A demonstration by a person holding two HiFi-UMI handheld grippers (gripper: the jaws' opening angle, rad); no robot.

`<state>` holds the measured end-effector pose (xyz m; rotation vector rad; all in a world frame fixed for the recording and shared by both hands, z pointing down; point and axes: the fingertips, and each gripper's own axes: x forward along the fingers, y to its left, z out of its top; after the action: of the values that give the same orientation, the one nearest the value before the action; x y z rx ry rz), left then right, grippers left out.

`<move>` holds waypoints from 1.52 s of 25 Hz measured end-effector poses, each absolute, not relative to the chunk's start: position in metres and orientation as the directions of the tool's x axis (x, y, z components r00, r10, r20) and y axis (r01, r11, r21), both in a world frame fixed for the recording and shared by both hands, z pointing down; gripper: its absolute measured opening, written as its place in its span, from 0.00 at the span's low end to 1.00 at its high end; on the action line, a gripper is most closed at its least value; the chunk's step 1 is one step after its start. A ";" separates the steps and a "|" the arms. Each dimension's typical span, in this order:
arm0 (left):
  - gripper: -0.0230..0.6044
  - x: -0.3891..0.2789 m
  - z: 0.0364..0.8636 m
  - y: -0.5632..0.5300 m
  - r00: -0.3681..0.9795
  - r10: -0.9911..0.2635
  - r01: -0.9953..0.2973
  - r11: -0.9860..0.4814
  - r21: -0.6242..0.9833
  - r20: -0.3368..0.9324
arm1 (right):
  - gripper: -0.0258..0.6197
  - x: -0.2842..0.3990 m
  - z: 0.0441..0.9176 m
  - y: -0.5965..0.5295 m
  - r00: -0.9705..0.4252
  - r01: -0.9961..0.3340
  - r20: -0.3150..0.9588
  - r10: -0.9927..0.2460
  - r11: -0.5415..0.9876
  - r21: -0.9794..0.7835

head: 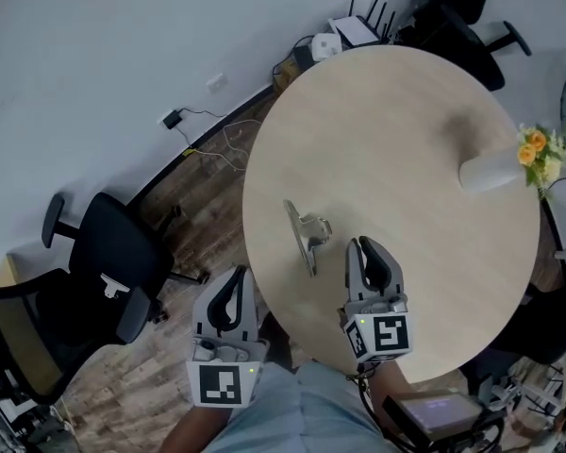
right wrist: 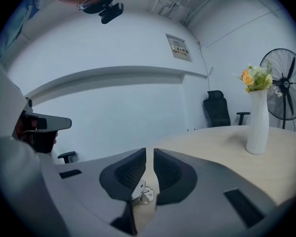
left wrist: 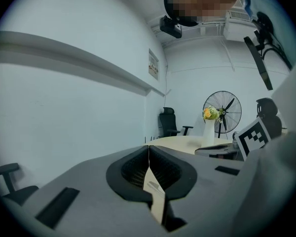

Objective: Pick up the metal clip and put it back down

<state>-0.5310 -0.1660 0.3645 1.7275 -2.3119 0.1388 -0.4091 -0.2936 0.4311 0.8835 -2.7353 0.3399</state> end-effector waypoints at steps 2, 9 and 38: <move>0.07 -0.508 0.348 -0.167 -0.250 -0.942 -0.961 0.270 0.065 0.224 | 0.12 -0.389 0.411 -0.290 -0.792 -0.597 0.264 -0.551 0.790 -0.139; 0.07 -0.367 0.360 -0.237 -0.220 -0.964 -0.975 0.214 -0.051 0.150 | 0.12 -0.258 0.420 -0.335 -0.809 -0.588 0.126 -0.574 0.794 -0.155; 0.07 -0.219 0.303 -0.253 -0.064 -0.998 -0.992 0.062 -0.108 0.013 | 0.11 -0.113 0.347 -0.314 -0.750 -0.659 -0.030 -0.661 0.750 -0.058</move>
<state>-0.2186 -0.2532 0.3033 2.1920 -2.3357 0.1410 -0.1134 -0.3137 0.3469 1.1263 -2.9836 0.0699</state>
